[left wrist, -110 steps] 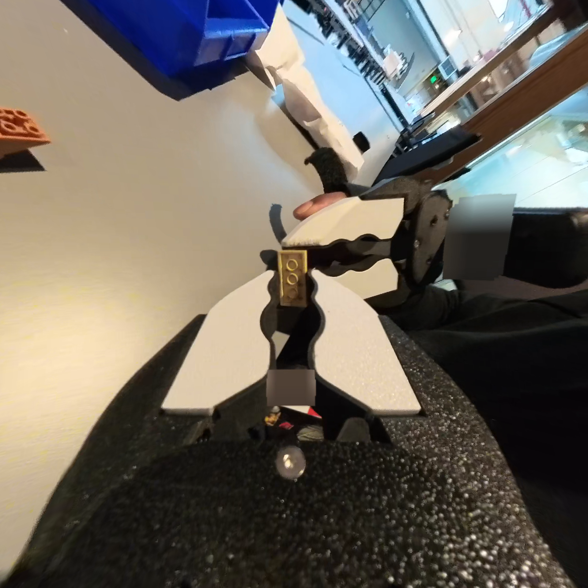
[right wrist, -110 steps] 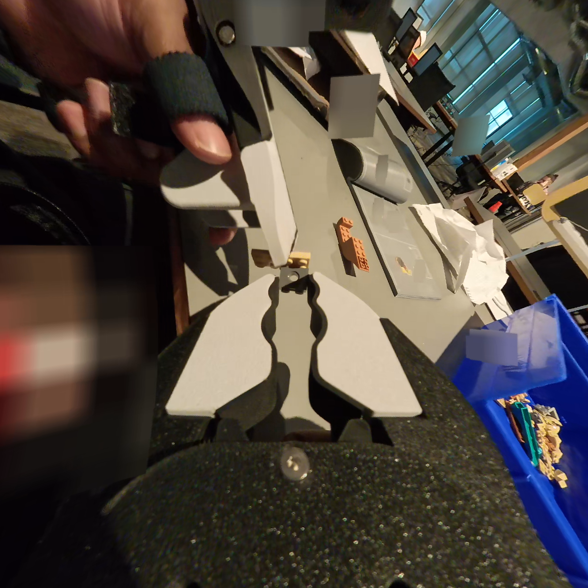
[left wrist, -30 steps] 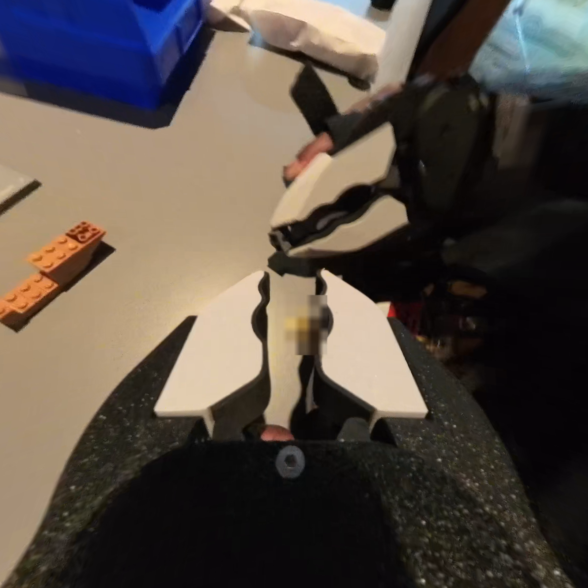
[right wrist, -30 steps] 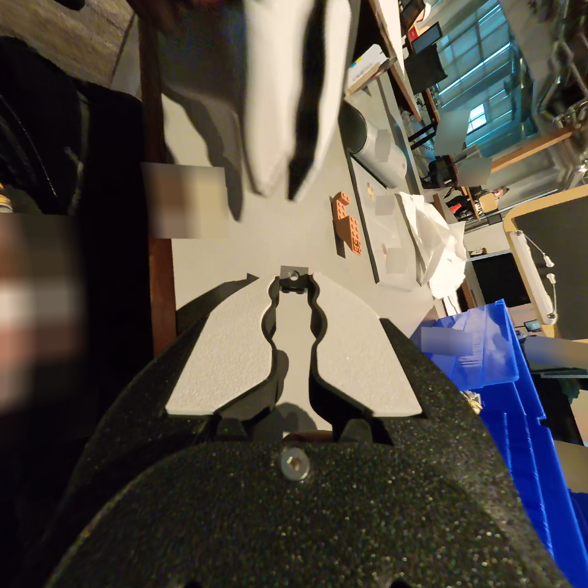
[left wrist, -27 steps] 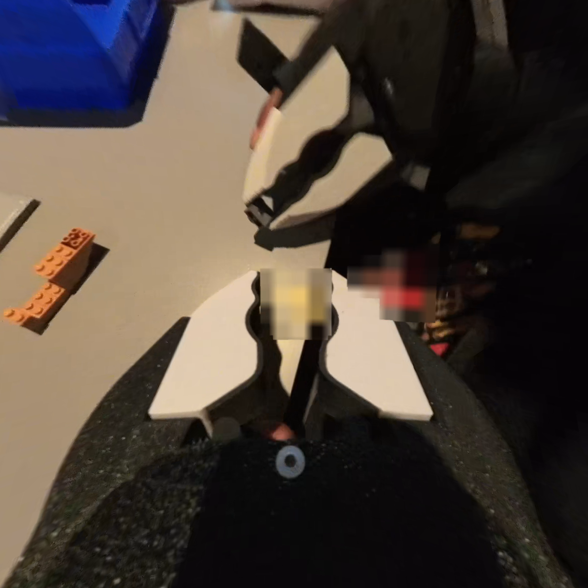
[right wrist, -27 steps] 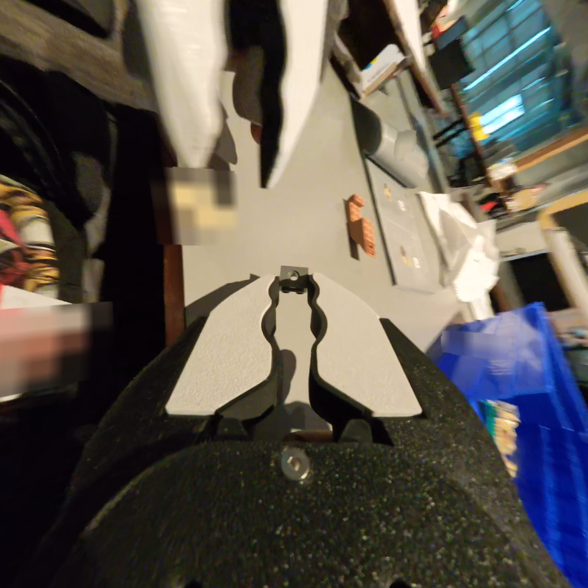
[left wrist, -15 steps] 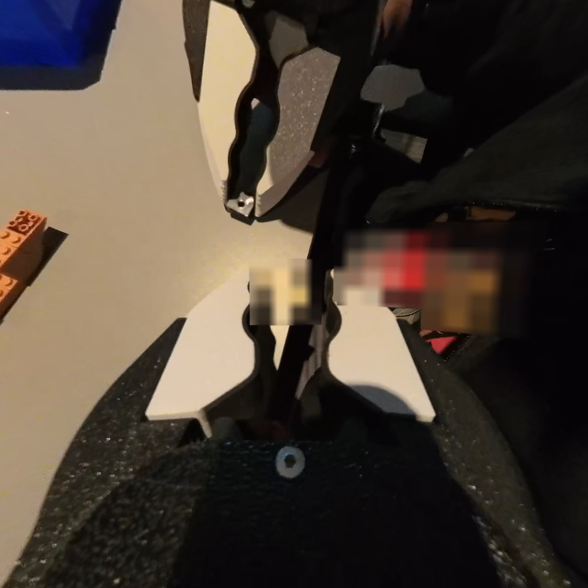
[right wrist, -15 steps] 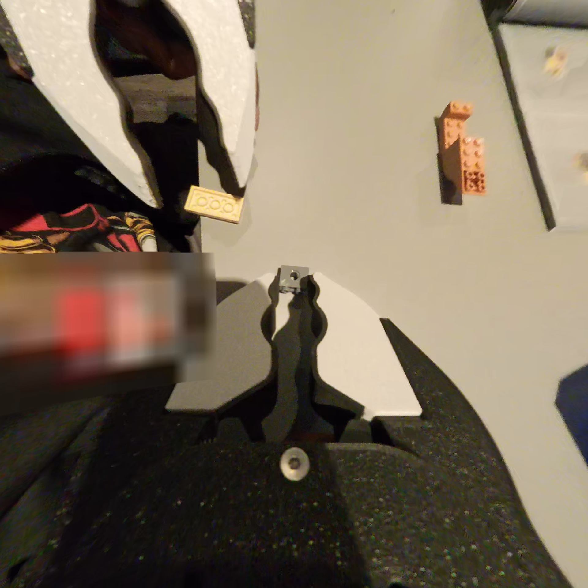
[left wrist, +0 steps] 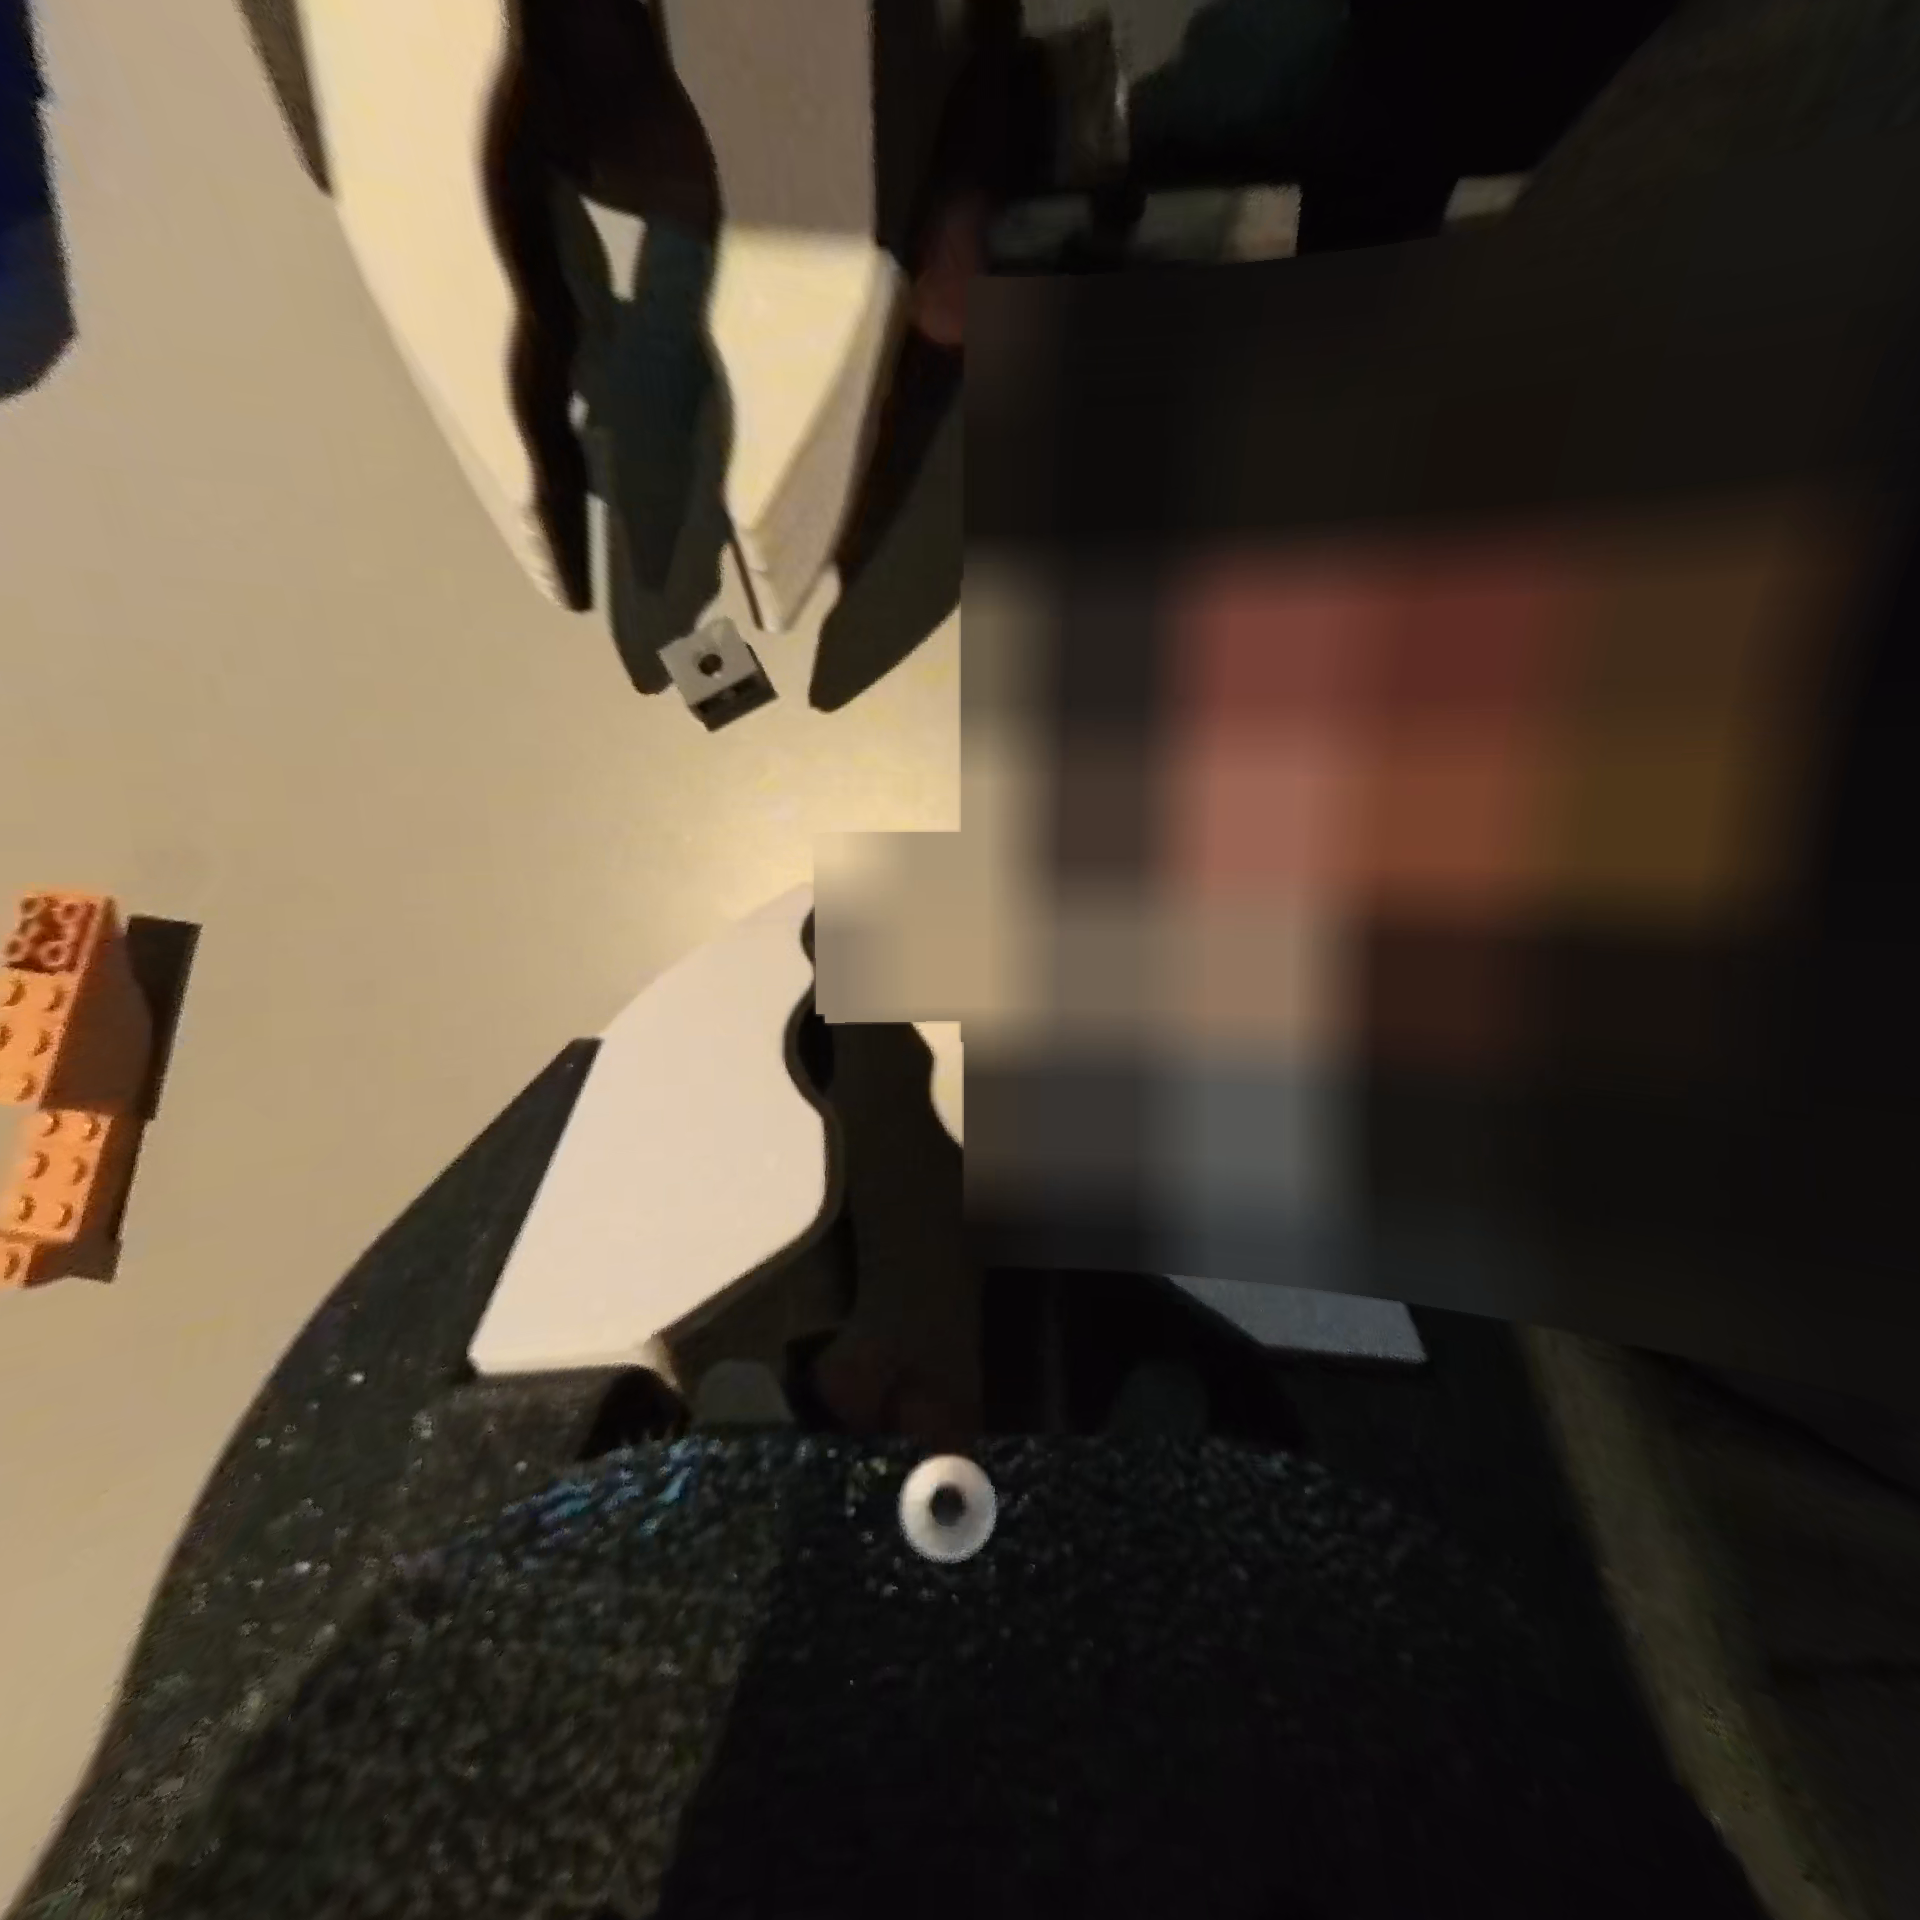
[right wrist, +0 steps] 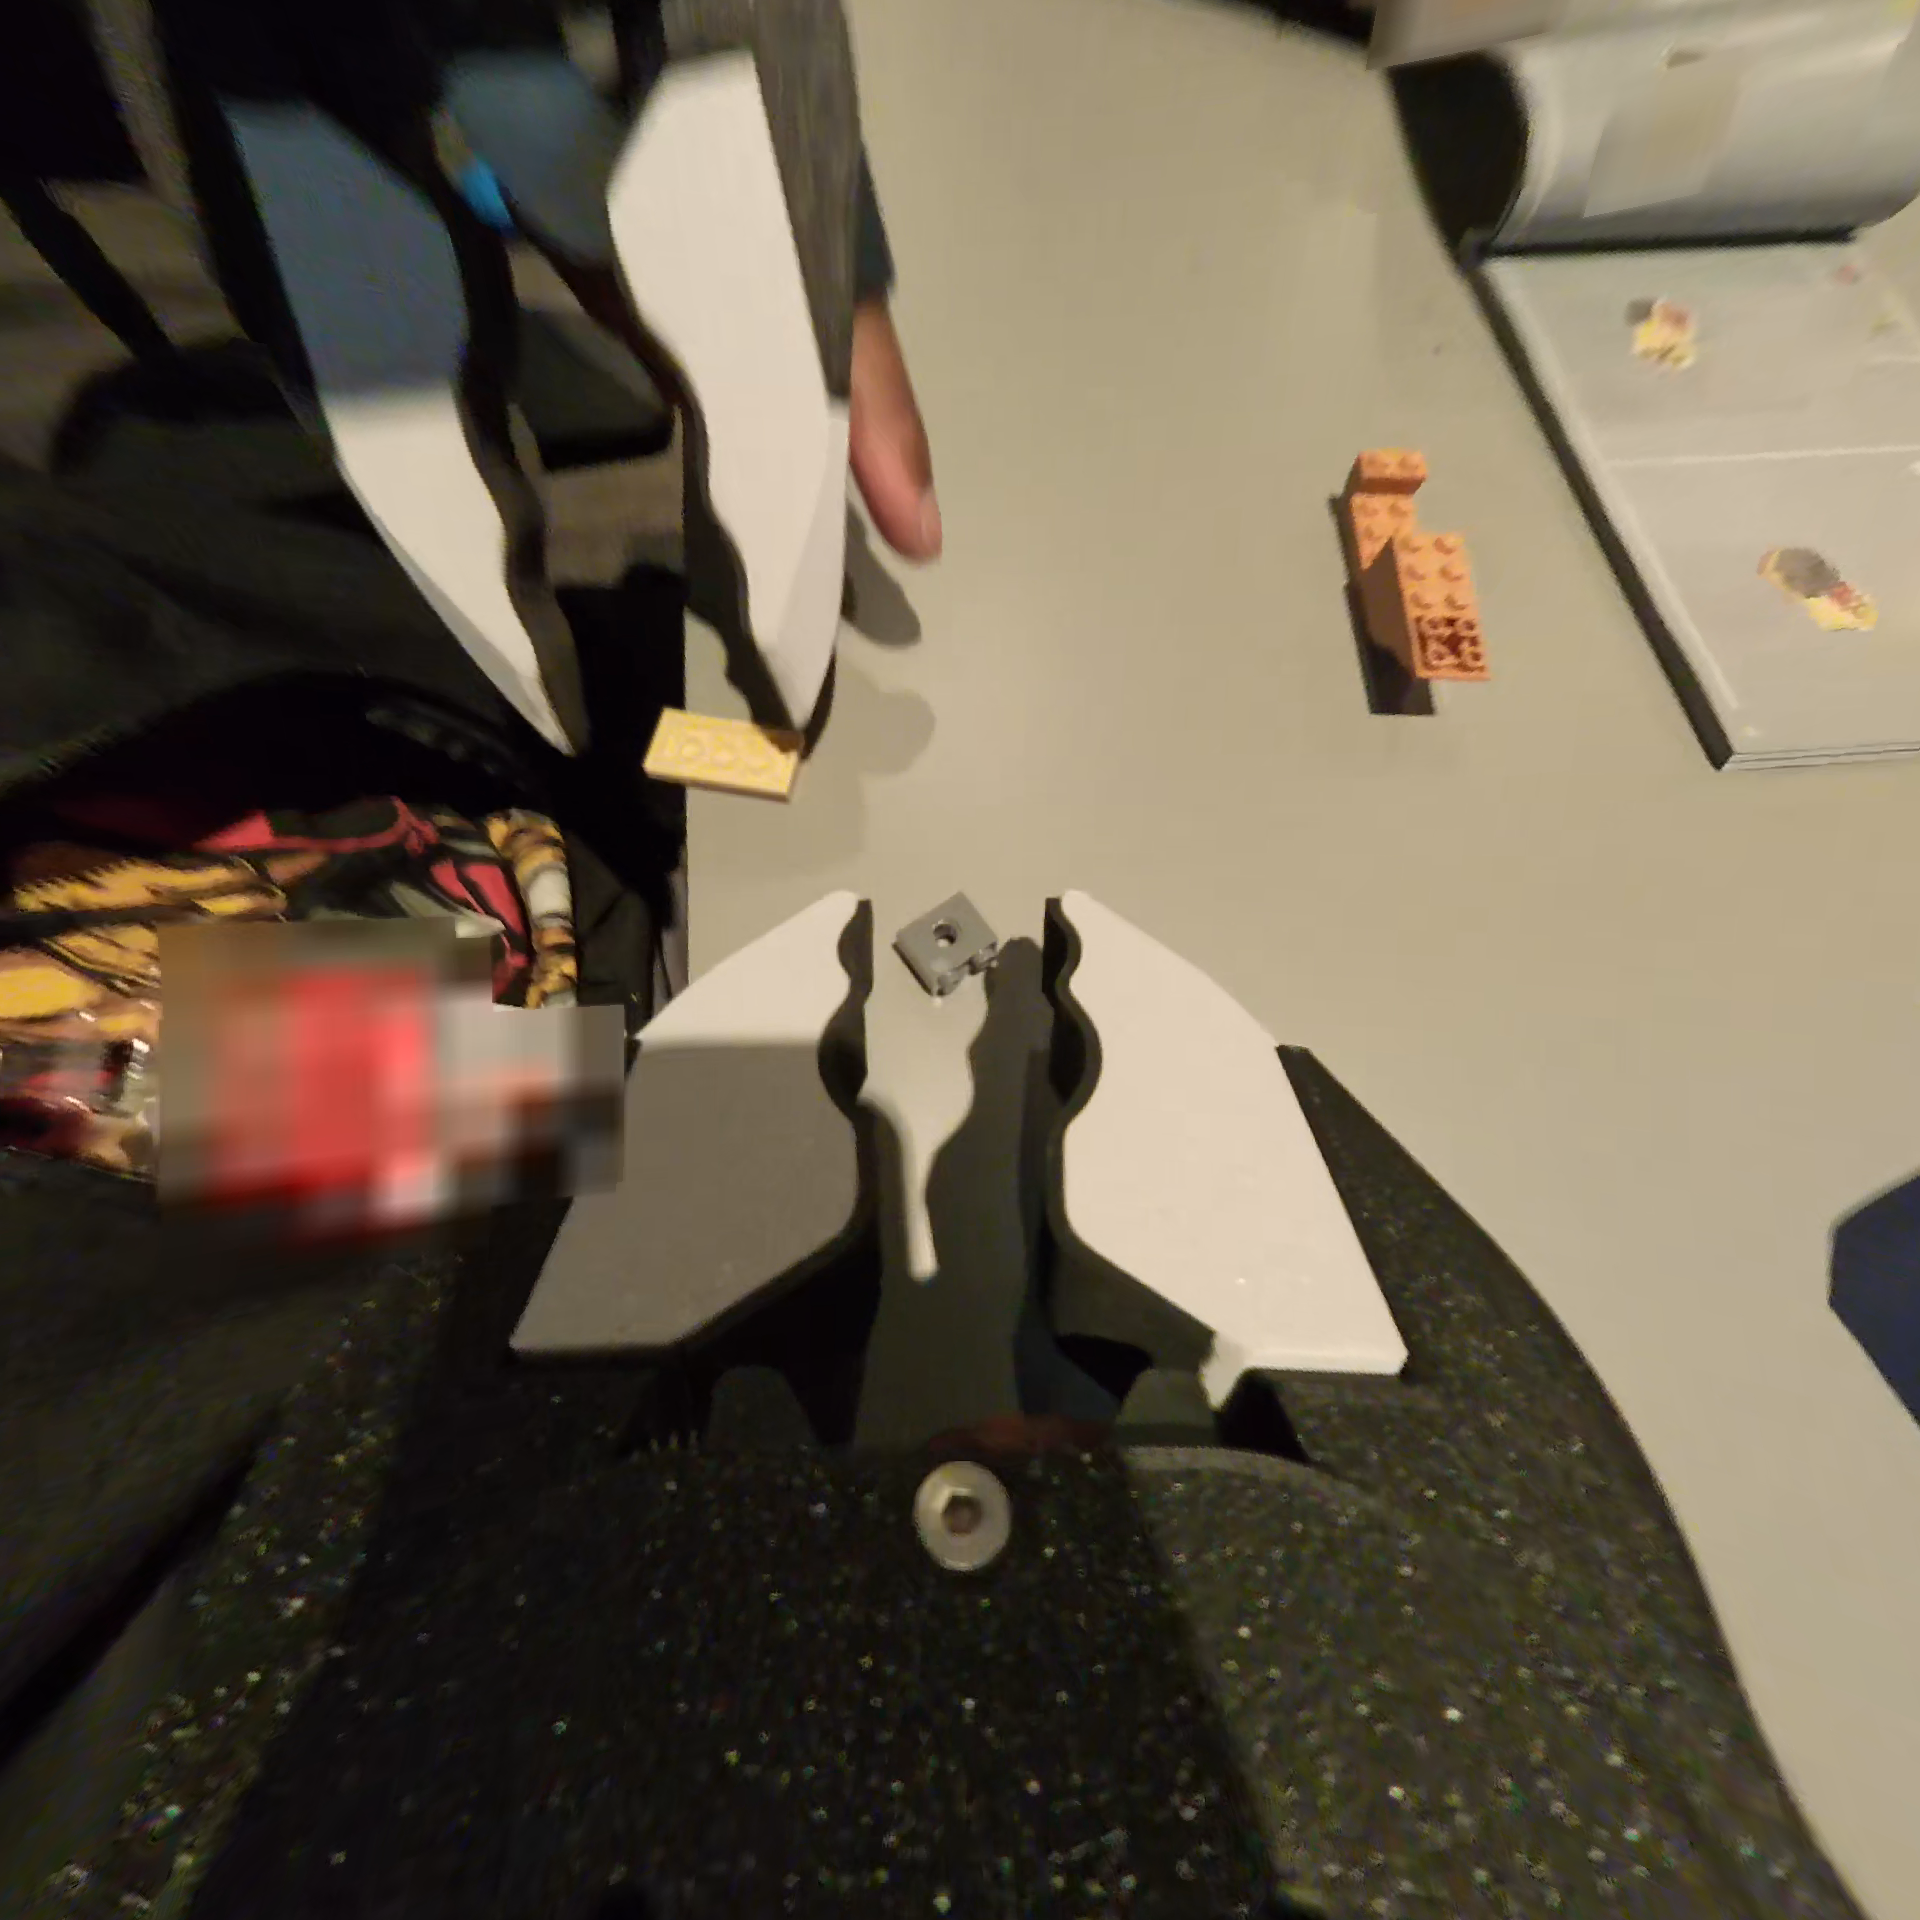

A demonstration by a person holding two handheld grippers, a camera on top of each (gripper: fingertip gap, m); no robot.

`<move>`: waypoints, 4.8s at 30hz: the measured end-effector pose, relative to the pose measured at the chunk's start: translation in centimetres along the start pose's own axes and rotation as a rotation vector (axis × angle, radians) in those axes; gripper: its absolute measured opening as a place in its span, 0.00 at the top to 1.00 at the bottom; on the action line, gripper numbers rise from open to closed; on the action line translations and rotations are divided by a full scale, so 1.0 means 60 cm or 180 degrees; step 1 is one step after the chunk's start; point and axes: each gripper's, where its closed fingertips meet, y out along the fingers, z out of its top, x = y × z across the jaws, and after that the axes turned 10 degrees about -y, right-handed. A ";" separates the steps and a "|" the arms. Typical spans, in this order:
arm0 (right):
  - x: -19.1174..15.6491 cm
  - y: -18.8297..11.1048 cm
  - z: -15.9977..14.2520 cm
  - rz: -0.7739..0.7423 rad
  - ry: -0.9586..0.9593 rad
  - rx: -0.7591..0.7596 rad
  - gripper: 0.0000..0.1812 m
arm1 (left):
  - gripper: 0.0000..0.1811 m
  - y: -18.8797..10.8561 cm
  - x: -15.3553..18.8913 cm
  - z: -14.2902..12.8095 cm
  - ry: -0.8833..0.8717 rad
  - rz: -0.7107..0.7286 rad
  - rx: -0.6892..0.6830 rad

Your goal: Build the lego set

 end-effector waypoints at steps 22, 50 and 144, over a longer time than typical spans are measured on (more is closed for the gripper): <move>-0.063 -0.072 0.118 0.1019 0.1356 0.1715 0.84 | 0.82 -0.077 -0.002 0.137 0.0241 0.1038 0.2716; -0.062 -0.038 0.096 0.0499 0.1555 0.1103 0.92 | 0.74 -0.061 0.013 0.132 0.1411 0.1915 0.2070; -0.009 -0.031 0.012 -0.0230 -0.0668 0.0200 0.86 | 0.91 -0.065 0.009 0.109 -0.2224 -0.0563 0.2676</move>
